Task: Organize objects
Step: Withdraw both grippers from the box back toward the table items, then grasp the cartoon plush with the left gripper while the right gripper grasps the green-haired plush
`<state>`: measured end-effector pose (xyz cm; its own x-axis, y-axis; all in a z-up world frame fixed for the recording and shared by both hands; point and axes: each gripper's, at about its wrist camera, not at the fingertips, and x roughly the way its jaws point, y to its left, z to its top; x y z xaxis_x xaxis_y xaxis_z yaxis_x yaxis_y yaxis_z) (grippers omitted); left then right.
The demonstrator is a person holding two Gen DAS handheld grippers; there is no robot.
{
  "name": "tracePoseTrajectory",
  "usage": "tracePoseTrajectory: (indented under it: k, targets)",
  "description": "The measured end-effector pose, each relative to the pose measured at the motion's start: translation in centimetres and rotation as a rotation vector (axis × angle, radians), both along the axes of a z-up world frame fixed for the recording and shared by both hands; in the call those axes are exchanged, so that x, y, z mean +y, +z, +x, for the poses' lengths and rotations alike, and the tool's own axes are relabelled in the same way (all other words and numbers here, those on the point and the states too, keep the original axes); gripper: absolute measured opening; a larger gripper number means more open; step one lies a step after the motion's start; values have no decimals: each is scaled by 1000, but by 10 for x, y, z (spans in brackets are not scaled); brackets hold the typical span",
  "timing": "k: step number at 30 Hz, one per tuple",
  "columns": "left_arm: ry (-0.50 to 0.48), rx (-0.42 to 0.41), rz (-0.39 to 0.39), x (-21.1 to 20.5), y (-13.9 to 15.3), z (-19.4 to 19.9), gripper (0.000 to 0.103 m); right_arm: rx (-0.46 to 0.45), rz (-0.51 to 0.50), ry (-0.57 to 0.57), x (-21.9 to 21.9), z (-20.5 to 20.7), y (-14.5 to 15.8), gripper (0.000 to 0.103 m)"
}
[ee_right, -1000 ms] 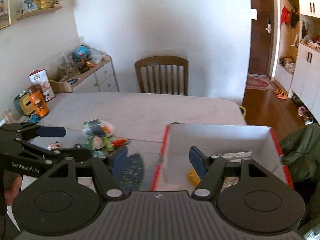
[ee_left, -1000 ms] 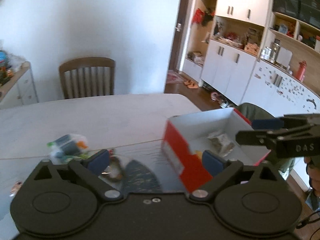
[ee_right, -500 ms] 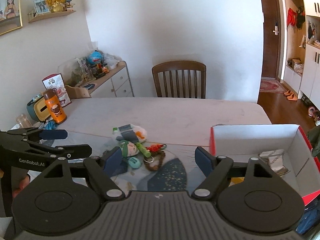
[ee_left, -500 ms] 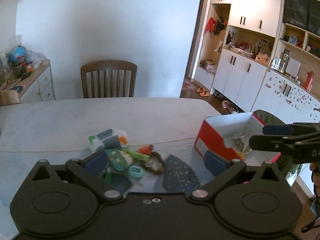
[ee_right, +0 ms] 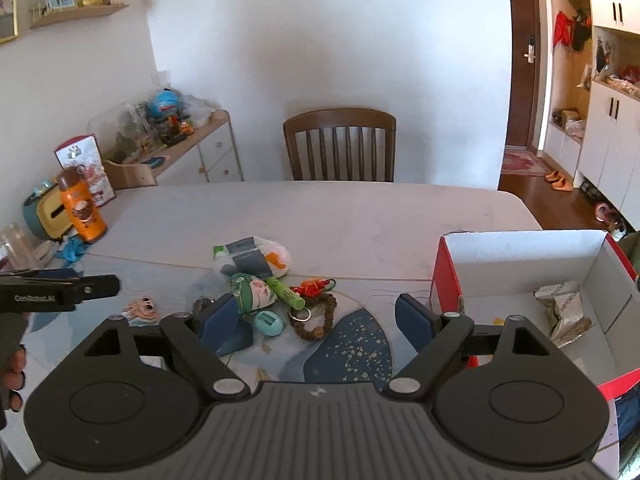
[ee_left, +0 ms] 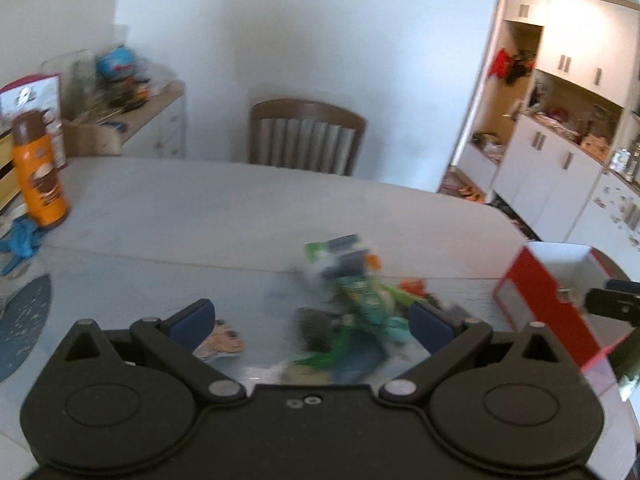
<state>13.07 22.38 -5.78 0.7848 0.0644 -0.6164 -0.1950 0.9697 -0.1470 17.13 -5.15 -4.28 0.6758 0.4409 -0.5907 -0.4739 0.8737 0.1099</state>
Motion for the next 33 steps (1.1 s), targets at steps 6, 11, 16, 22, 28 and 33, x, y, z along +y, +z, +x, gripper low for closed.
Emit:
tracePoseTrajectory:
  k: [6,11,16,22,28,33]
  targets:
    - [38,36,68,32,-20,4,103,29,-16,10,27,11,-15,86]
    - [80,66,-18,59,-39,9,103,49,-42,28,47,22,-28,86]
    - [103,94,-6,70,-57,17,102,87,-72,41,67,37,-42,86]
    - [104,118,8,80,-74,29,102,126,-96,77,89,52,-61,86]
    - [64,137,21,79,-87,42,99,143,-107,83,109,69,-73,86]
    - [34,155,35,75,-96,50,97,146,-124,86,126,85,-84,86]
